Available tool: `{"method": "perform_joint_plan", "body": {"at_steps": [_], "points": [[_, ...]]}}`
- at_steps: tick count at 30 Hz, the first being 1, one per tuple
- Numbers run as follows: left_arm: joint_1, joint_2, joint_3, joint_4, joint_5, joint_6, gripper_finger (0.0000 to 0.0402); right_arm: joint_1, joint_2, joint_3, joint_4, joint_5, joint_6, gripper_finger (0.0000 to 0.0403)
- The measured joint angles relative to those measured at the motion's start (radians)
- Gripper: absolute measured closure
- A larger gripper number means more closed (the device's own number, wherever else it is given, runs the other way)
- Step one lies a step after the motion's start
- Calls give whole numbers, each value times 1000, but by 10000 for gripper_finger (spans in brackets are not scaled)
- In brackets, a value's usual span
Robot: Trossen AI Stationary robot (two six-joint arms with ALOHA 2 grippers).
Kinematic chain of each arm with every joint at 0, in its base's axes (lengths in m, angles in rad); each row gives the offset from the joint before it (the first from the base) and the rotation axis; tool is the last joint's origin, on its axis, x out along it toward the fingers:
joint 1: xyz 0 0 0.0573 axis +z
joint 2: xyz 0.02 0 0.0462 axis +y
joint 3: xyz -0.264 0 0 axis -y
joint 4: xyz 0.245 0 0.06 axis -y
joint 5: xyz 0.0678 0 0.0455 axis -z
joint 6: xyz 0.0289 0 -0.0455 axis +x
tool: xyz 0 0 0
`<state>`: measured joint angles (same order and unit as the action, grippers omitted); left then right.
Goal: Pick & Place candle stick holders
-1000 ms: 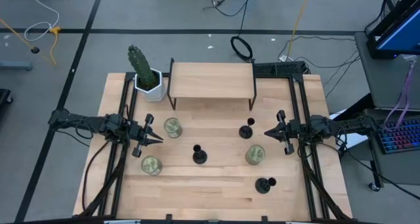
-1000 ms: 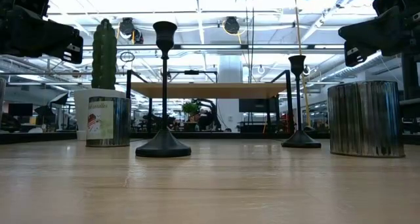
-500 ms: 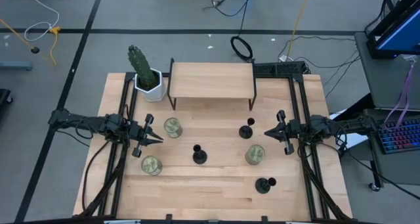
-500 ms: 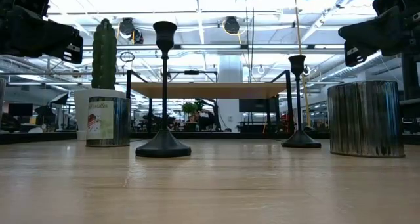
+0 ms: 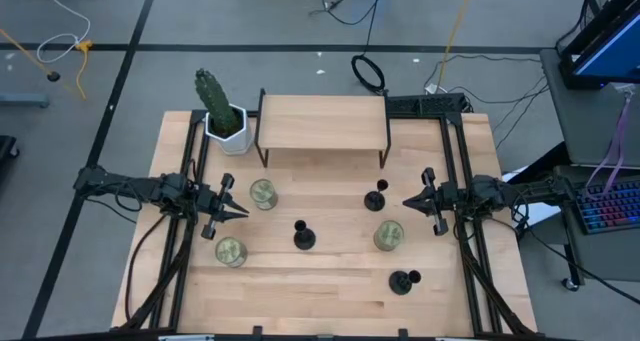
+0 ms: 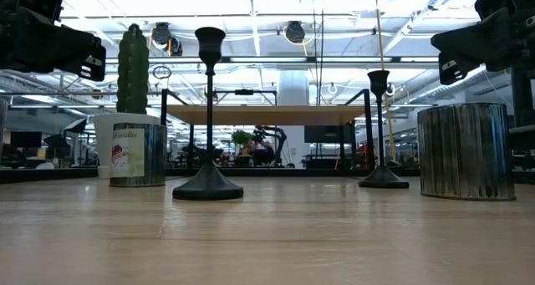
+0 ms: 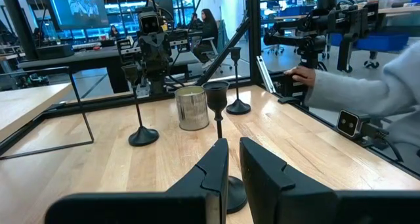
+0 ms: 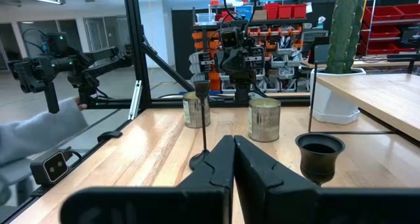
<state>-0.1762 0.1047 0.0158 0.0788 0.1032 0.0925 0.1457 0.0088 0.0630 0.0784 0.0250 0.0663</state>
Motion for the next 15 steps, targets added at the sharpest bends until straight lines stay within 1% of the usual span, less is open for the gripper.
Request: {"method": "perform_joint_plan", "body": {"at_steps": [7, 8, 12, 15], "points": [[0, 0, 0, 0, 0, 0, 355, 0, 0, 0, 0, 0, 0, 399], [0, 0, 0, 0, 0, 0, 355, 0, 0, 0, 1, 0, 19, 399], [0, 0, 0, 0, 0, 0, 355, 0, 0, 0, 21, 0, 255, 399], [0, 0, 0, 0, 0, 0, 355, 0, 0, 0, 18, 0, 323, 399]]}}
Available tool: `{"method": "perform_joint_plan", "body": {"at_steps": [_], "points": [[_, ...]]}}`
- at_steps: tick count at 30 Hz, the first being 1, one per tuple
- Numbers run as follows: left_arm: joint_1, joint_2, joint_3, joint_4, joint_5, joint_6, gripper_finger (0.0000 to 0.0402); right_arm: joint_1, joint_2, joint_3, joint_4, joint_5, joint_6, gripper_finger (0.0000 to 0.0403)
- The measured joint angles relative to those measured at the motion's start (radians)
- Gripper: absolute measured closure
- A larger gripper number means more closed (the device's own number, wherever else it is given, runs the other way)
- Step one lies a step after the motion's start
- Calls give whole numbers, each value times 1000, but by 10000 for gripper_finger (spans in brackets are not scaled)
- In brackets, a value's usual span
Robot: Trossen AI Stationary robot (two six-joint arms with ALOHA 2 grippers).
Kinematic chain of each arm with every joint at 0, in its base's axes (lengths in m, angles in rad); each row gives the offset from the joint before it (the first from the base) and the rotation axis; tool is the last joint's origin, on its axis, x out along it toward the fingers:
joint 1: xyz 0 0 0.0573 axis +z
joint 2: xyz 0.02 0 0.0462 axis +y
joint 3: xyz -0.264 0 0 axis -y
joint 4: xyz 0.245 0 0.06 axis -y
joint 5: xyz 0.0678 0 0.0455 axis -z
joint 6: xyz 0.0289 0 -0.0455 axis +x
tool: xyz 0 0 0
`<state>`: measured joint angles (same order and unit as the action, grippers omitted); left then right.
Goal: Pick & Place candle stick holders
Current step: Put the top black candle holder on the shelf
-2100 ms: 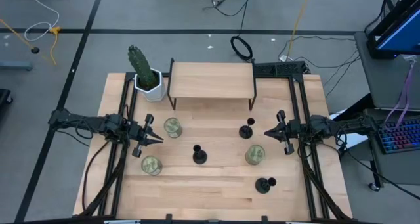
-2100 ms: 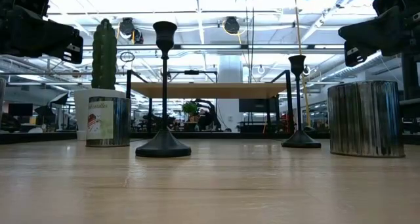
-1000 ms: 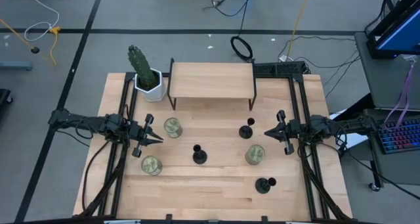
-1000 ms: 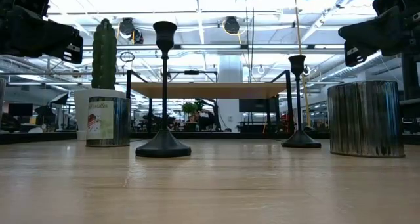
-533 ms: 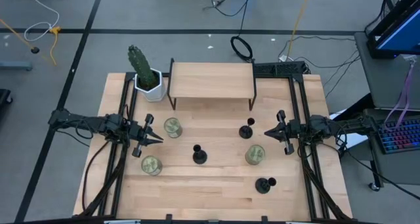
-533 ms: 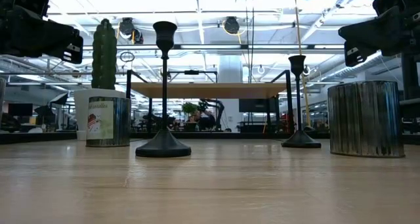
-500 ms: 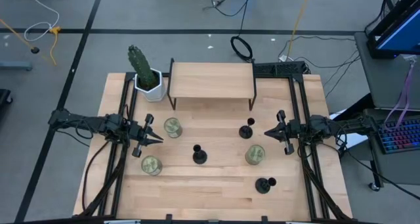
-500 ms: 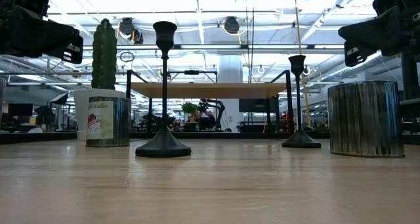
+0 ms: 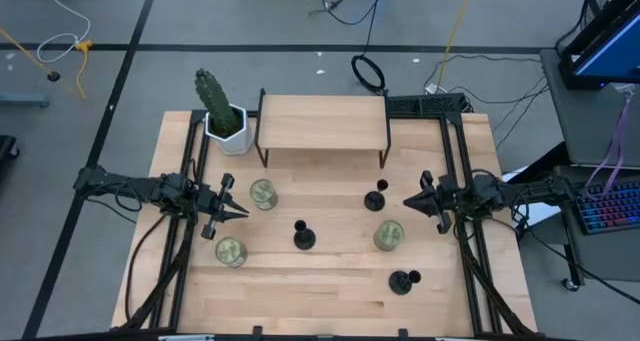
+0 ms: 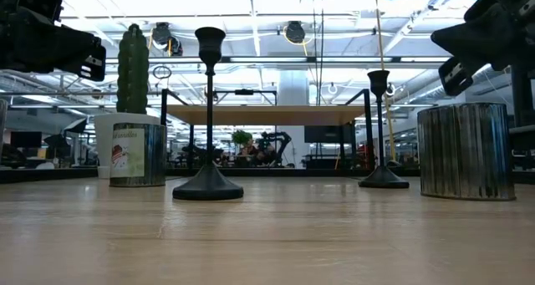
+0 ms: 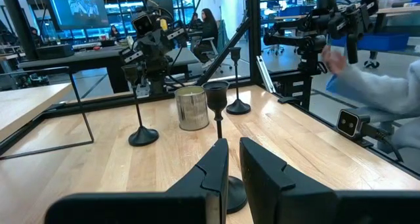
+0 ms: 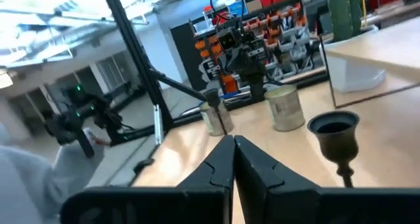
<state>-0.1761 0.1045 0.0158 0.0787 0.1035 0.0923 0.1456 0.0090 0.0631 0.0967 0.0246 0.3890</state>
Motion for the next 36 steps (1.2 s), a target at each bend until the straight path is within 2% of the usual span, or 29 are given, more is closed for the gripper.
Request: {"method": "perform_joint_plan", "body": {"at_steps": [9, 13, 16, 18, 24, 27, 30, 33, 36], "points": [[0, 0, 0, 0, 0, 0, 355, 0, 0, 0, 21, 10, -42, 399], [0, 0, -1, 16, -10, 0, 355, 0, 0, 0, 71, 134, -295, 399], [0, 0, -1, 66, -59, 0, 355, 0, 0, 0, 88, 265, -326, 399], [0, 0, -1, 86, -61, -10, 355, 0, 0, 0, 82, 303, -309, 399], [0, 0, 0, 110, -64, 4, 355, 0, 1, 0, 116, 317, -402, 399], [0, 0, 0, 112, -126, 4, 355, 0, 1, 0, 158, 317, -491, 399], [0, 0, 0, 114, -186, 6, 355, 0, 11, 0, 161, 314, -465, 396], [0, 0, 0, 114, -188, 8, 355, 0, 43, 0, 144, 306, -420, 375], [0, 0, 0, 141, -191, 32, 354, 0, 100, 0, 167, 285, -386, 333]]}}
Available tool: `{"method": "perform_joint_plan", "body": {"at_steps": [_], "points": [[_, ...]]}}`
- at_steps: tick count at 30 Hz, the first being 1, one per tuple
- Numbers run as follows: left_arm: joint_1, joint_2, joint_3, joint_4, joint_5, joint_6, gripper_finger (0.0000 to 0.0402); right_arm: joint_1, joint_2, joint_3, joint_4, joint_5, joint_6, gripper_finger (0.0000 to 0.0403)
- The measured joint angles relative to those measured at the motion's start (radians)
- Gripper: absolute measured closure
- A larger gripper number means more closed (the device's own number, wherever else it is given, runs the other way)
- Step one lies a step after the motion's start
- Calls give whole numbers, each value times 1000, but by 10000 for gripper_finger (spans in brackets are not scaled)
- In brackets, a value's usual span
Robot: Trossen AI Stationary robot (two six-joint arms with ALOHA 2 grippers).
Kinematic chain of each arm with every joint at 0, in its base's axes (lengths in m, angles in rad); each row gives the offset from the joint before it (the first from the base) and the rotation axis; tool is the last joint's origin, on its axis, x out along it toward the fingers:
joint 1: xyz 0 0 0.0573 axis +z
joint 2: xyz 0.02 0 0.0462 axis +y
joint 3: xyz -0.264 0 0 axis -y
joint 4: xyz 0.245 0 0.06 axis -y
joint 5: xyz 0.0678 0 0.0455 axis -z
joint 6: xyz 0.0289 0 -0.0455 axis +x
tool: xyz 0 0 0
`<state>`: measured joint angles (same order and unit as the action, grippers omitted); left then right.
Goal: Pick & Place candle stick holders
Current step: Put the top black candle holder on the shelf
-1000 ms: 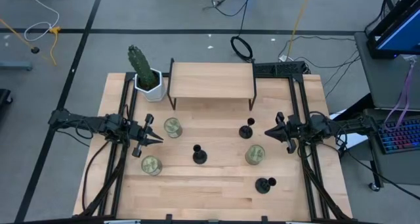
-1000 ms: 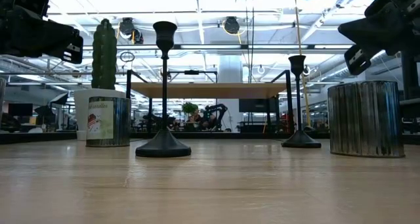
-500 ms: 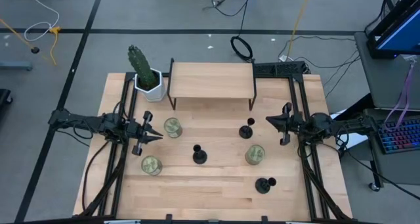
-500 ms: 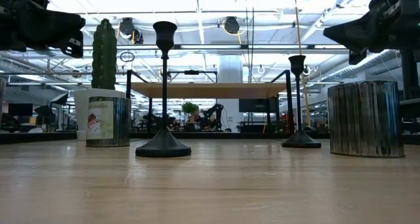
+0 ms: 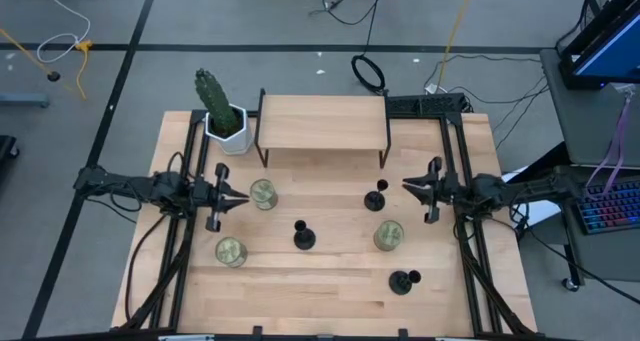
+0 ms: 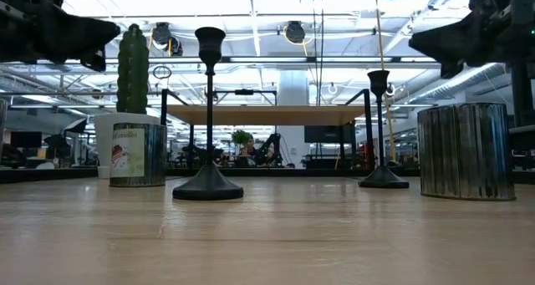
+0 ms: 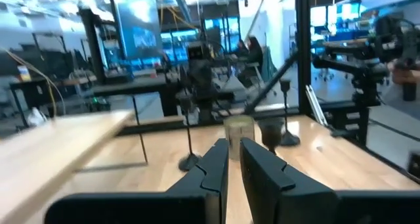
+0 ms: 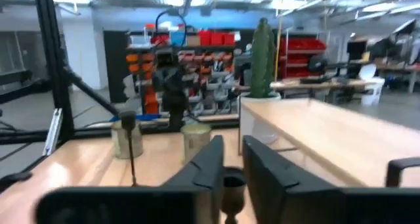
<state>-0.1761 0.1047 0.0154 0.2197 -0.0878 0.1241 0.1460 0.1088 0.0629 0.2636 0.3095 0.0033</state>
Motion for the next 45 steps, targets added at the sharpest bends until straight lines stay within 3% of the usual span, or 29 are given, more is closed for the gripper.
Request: {"method": "perform_joint_plan", "body": {"at_steps": [7, 13, 16, 27, 45], "points": [[0, 2, 0, 63, -26, 5, 354, 0, 187, 0, 83, 6, 88, 221], [0, 53, 0, 110, -39, 5, 351, 0, 331, 0, 84, 56, 153, 179], [0, 96, 1, 109, -47, 7, 329, -1, 388, 0, 84, 111, 196, 175], [0, 244, 1, 273, -183, 99, 222, -46, 647, 0, 264, 79, 318, 176], [0, 315, 1, 307, -184, 29, 211, -51, 1097, 49, 624, 79, 275, 185]]}}
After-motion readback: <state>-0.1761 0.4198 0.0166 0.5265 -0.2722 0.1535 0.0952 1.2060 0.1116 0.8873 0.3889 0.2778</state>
